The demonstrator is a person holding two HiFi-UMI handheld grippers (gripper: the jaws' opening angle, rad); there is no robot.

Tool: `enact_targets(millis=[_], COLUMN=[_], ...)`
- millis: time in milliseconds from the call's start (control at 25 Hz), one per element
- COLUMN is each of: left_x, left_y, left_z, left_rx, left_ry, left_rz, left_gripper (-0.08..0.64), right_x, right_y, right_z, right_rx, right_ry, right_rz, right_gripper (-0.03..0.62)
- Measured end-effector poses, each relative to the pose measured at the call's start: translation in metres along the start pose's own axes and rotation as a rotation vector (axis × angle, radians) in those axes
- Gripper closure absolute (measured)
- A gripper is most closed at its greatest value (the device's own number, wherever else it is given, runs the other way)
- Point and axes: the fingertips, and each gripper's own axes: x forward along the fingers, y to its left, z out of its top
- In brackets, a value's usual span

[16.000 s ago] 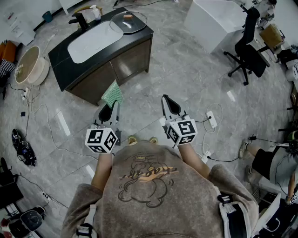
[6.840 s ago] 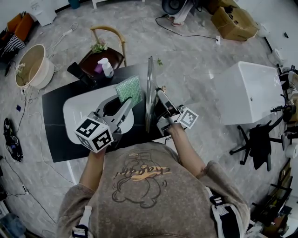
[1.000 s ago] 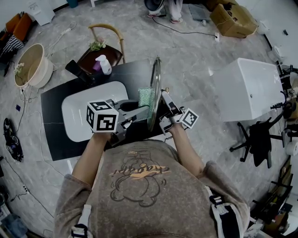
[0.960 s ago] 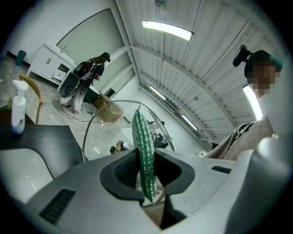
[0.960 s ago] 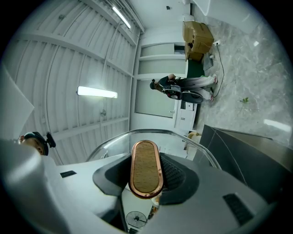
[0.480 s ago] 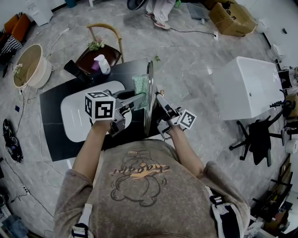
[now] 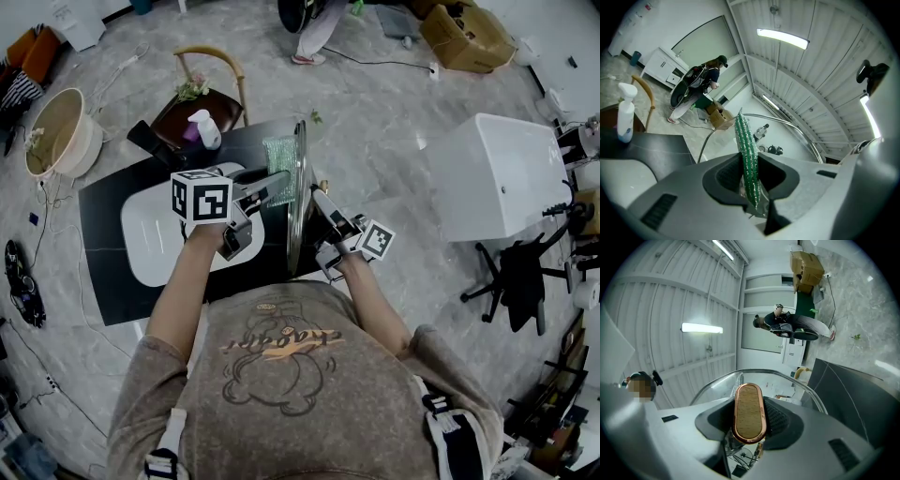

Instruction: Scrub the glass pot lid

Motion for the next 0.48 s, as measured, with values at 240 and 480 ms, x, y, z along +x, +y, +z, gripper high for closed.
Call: enact_targets(millis=[240,480], left_x=[0.001,0.011], left_y=[0.017,0.039], left_z=[-0.006,-0.009], left_rx=[0.002,0.002], left_ry=[0.000,0.011], left_rz=[0.060,0.100], left_gripper=[0.476,0.476], right_x=[-0.003,-0.003], right_y=[0.005,0.008], right_z=[-0.013,-0.015], right_rx=[-0.006,0.001], right_ry=[0.031,0.036], right_rz=[0.002,0.029], right_gripper=[0.411,0.410])
